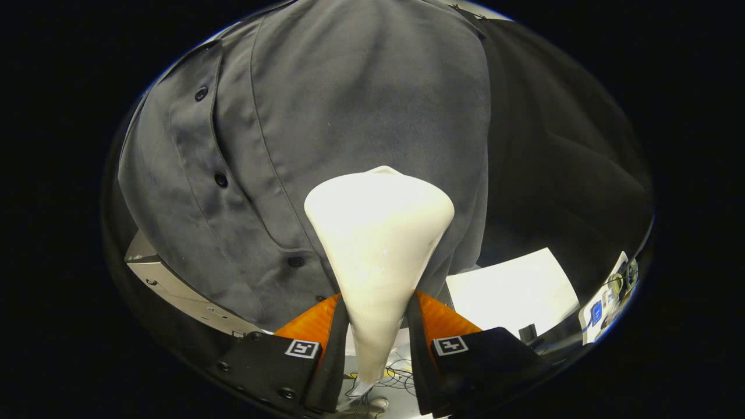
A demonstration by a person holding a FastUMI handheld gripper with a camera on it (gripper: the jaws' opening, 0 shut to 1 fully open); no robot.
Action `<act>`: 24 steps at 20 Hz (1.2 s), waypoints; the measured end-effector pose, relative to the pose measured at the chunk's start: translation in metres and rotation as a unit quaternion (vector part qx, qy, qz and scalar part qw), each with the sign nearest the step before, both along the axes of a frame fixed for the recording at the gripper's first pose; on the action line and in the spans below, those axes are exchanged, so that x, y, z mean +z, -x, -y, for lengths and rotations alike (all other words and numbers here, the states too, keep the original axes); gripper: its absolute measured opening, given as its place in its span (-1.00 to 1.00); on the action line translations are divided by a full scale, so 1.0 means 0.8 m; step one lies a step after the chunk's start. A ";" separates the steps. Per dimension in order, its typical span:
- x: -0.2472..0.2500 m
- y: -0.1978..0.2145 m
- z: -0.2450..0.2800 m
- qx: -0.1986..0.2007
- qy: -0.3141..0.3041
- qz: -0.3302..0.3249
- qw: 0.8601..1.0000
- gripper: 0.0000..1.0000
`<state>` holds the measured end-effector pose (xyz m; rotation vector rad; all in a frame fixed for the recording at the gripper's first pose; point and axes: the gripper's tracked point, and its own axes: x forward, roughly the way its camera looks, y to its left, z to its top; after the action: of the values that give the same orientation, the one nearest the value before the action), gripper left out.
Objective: Iron the clothes twice with a garment steamer, once on the left side and once on the right side.
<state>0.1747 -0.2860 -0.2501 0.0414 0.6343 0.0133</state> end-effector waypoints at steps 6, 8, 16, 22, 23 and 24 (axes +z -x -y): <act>-0.037 0.010 0.011 -0.006 -0.002 -0.023 1.000 0.14; -0.053 0.016 0.018 -0.006 0.001 -0.035 0.999 0.14; -0.097 0.035 0.017 -0.012 0.005 -0.062 0.998 0.14; -0.112 0.060 0.019 -0.037 0.000 -0.069 0.997 0.15; -0.107 0.066 0.015 -0.040 0.000 -0.065 0.997 0.15; -0.100 0.074 0.011 -0.043 0.000 -0.059 0.997 0.15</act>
<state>0.1158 -0.2951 -0.3304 0.0692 0.7500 -0.0730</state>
